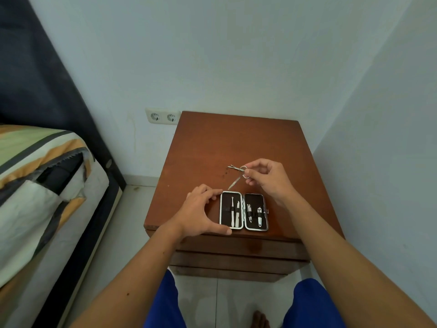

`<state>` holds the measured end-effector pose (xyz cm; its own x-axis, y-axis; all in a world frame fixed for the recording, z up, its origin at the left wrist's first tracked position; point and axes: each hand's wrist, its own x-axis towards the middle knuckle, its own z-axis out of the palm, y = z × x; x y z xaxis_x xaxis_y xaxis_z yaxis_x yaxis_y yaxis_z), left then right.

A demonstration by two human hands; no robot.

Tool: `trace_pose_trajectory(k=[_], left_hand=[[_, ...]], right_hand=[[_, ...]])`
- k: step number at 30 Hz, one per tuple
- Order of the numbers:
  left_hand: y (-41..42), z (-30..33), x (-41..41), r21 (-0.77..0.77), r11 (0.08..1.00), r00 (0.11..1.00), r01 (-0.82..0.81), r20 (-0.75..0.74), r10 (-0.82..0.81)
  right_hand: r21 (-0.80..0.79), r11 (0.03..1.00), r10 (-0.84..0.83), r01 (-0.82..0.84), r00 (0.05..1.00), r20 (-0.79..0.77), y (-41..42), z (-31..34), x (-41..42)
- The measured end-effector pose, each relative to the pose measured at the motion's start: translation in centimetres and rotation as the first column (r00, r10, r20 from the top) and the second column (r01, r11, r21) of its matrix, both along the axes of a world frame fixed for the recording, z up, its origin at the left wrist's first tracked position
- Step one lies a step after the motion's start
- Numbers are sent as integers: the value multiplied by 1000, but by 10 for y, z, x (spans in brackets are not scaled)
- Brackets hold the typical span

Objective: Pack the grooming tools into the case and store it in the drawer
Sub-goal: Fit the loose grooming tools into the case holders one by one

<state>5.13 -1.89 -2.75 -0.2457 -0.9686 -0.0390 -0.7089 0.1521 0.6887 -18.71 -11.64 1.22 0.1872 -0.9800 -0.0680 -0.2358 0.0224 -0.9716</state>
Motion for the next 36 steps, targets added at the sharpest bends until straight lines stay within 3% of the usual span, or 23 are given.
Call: trace_pose_trajectory(k=[6, 17, 22, 29, 36], left_hand=[[-4, -5, 5, 19, 1000, 999, 9, -42, -8], [-2, -7, 2, -29, 1000, 998, -12, -70, 10], [-2, -9, 3, -36, 999, 998, -19, -65, 16], [-3, -8, 3, -31, 999, 998, -9, -58, 7], [-2, -7, 2, -8, 1000, 999, -14, -46, 13]], right_hand=[[33, 986, 164, -161, 972, -170, 0, -7, 9], [-64, 972, 184, -228, 896, -404, 4, -10, 23], [-47, 970, 199, -237, 896, -396, 2, -11, 28], [8, 993, 118, -120, 963, -241, 0, -8, 7], [5, 999, 39, -39, 968, -249, 1, -7, -29]])
